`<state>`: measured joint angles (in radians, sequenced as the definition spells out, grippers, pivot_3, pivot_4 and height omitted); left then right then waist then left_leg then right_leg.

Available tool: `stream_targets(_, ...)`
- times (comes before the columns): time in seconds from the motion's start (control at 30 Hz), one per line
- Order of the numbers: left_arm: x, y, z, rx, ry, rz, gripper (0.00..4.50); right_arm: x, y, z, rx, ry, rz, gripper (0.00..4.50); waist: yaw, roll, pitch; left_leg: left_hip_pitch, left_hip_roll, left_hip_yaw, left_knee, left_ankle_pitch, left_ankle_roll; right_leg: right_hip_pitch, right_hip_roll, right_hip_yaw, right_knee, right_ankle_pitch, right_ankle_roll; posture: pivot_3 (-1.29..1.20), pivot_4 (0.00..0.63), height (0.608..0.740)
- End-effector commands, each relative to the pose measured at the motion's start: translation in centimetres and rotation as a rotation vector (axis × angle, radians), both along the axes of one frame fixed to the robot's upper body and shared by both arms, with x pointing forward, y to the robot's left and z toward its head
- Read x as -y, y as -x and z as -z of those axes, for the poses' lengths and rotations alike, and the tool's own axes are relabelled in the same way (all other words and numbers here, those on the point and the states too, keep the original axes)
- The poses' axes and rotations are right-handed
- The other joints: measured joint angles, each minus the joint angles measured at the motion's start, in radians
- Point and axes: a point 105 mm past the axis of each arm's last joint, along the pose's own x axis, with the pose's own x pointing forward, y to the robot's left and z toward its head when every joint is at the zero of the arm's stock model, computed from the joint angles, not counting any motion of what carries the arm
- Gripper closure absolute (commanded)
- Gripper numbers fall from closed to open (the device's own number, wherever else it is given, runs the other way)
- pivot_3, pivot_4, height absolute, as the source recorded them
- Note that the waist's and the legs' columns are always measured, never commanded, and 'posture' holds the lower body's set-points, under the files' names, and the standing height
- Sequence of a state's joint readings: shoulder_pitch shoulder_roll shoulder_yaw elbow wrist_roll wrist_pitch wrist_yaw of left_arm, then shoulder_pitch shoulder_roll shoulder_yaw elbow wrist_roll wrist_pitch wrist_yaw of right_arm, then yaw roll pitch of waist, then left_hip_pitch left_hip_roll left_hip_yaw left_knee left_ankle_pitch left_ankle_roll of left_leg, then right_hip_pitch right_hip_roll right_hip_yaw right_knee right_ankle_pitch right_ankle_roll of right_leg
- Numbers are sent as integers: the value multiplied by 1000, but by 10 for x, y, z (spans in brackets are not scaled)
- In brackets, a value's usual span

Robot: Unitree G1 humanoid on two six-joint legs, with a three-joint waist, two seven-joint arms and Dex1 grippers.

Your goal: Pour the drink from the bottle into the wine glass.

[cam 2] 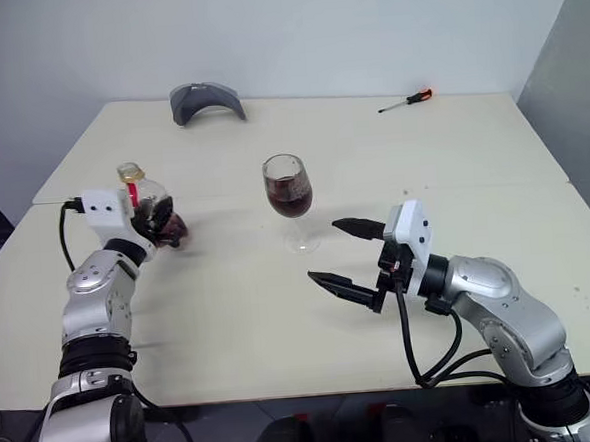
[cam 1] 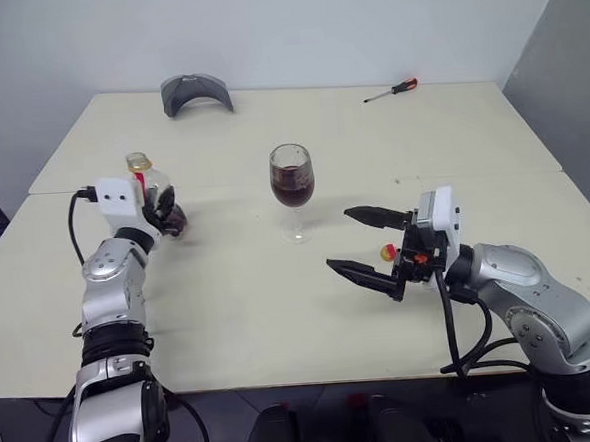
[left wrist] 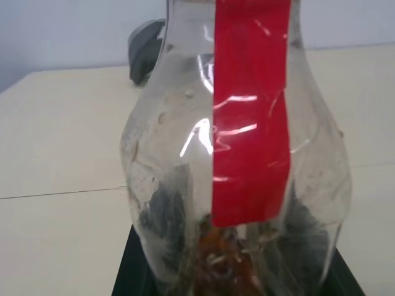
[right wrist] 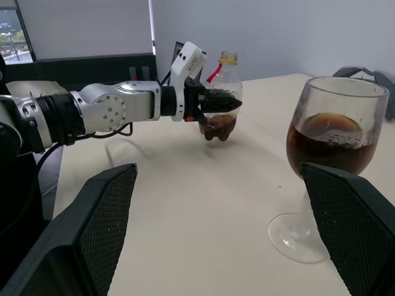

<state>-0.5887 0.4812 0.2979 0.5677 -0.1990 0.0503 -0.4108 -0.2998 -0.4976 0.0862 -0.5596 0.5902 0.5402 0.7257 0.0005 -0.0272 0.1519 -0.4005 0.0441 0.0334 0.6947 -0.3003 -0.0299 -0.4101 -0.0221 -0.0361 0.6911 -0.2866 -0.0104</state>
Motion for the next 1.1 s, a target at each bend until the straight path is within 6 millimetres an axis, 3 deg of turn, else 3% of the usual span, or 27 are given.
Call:
stream_targets(0.03, 7, -3, -15, 64, 1, 22, 3451, -5, 1, -10, 53, -18, -12, 0, -1, 0, 0, 0, 0, 0, 0, 0, 0, 0, 0, 0, 0, 0, 0, 0, 150, 740)
stream_targets(0.27, 7, -1, -10, 54, -6, 26, 3451, -6, -1, -10, 61, -23, -3, 0, -1, 0, 0, 0, 1, 0, 0, 0, 0, 0, 0, 0, 0, 0, 0, 0, 150, 740)
stream_targets(0.63, -1, 8, -10, 33, 15, 4, 15, -11, -4, -13, 78, -34, -2, 0, -2, 0, 0, 0, 0, -1, 0, 0, 0, 0, 0, 0, 0, 0, 0, 0, 150, 740)
stream_targets(1.1, 11, 39, -22, -4, -9, 23, 15, -13, -3, -11, 74, -35, -13, 0, -1, 0, 0, 0, 1, -1, -1, 0, 0, 1, 0, 0, -1, 0, 0, 0, 150, 740)
